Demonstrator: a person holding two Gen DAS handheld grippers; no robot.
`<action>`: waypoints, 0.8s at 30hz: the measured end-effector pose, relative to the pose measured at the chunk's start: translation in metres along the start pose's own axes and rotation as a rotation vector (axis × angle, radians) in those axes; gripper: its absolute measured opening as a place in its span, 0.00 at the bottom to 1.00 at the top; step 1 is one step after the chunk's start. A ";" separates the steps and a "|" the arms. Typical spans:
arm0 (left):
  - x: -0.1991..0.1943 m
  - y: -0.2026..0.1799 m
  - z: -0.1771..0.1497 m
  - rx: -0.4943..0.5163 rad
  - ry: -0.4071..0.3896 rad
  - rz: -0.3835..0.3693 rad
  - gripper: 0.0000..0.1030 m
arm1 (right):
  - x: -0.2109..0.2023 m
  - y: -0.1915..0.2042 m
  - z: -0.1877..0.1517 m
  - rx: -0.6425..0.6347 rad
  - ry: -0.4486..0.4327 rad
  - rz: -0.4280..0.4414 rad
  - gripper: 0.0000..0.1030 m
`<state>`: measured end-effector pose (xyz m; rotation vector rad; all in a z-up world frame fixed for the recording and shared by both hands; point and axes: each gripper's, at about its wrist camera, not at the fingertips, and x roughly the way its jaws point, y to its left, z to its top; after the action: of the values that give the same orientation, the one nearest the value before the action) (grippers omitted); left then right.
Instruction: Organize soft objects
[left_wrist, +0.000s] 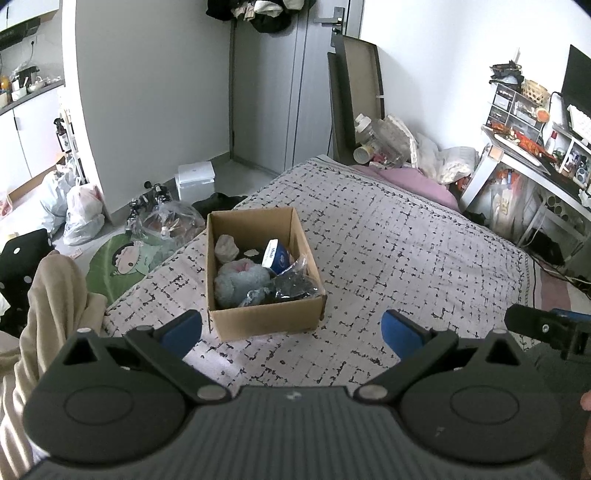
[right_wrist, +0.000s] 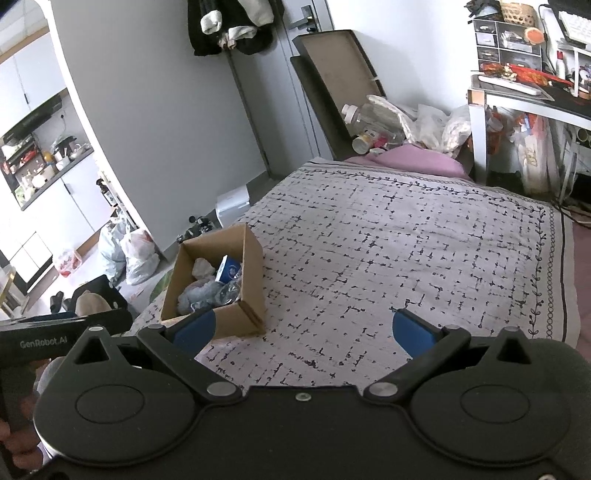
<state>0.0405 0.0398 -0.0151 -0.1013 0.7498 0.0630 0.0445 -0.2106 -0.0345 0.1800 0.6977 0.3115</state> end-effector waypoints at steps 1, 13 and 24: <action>0.000 0.001 0.000 0.000 -0.001 -0.001 1.00 | 0.001 0.000 0.000 -0.004 0.002 0.000 1.00; -0.001 -0.003 0.001 0.016 -0.003 -0.004 1.00 | 0.001 0.001 0.001 -0.006 0.004 -0.020 1.00; 0.000 -0.005 0.001 0.020 0.000 0.008 1.00 | 0.001 0.001 0.000 -0.021 0.006 -0.040 1.00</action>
<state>0.0418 0.0351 -0.0138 -0.0795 0.7508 0.0629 0.0446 -0.2090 -0.0346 0.1451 0.7030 0.2809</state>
